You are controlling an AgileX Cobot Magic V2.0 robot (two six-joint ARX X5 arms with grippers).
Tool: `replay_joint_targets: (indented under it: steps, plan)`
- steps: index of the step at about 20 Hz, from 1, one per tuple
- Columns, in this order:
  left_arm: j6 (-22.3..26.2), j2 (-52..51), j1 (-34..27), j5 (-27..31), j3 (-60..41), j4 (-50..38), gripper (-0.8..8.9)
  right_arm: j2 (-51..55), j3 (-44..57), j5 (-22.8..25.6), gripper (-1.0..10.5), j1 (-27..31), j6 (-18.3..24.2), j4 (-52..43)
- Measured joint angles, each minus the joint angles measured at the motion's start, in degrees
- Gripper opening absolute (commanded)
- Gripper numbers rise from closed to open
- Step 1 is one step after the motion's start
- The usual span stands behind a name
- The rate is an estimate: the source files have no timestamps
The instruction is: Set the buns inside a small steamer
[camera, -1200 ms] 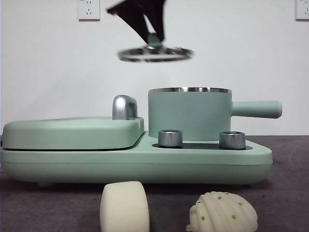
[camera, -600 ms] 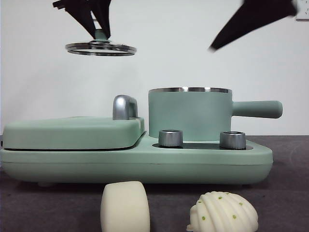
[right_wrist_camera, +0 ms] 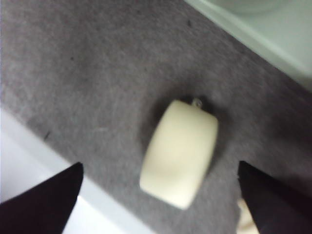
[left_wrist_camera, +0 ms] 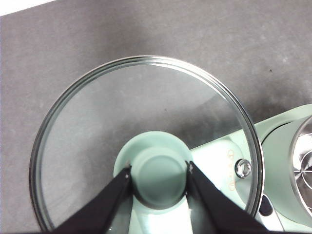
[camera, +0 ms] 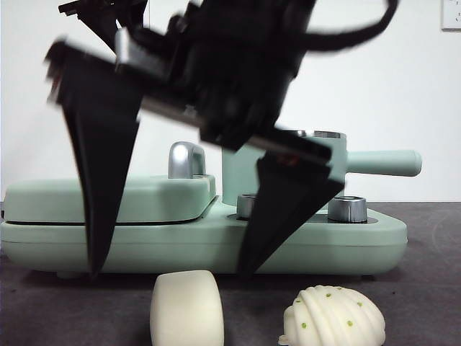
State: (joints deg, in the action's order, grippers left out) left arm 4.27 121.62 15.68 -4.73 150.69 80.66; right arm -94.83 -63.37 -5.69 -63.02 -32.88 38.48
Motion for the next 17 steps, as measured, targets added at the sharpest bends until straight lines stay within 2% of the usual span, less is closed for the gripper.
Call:
replay_joint_targets:
  steps: [3, 6, 9, 11, 13, 17]
  plan:
    - [0.0, 0.0, 0.1, 0.0, 0.0, 0.0, 0.16, -2.6, 0.0, 0.9, 3.1, -0.1, 0.0, -1.4]
    - [0.0, 0.0, 0.1, 0.0, 0.0, 0.0, 0.16, -3.6, 0.0, 2.9, 0.8, -0.1, 0.1, -1.4]
    - [0.0, 0.0, 0.1, 0.0, 0.0, 0.0, 0.16, -3.6, -0.1, 3.2, 0.8, -0.1, 0.1, -1.2]
    - [0.0, 0.0, -0.1, 0.0, 0.0, 0.0, 0.16, -3.6, -2.5, 1.7, 0.8, 0.7, 0.3, 2.5]
    - [0.0, 0.0, -0.3, 0.0, 0.0, 0.0, 0.16, -3.6, -8.6, -0.2, 0.8, 2.3, 2.3, 8.6]
    - [0.0, 0.0, -0.8, 0.0, 0.0, 0.0, 0.16, -3.6, -26.1, 0.3, 0.8, 9.9, 7.5, 24.7]
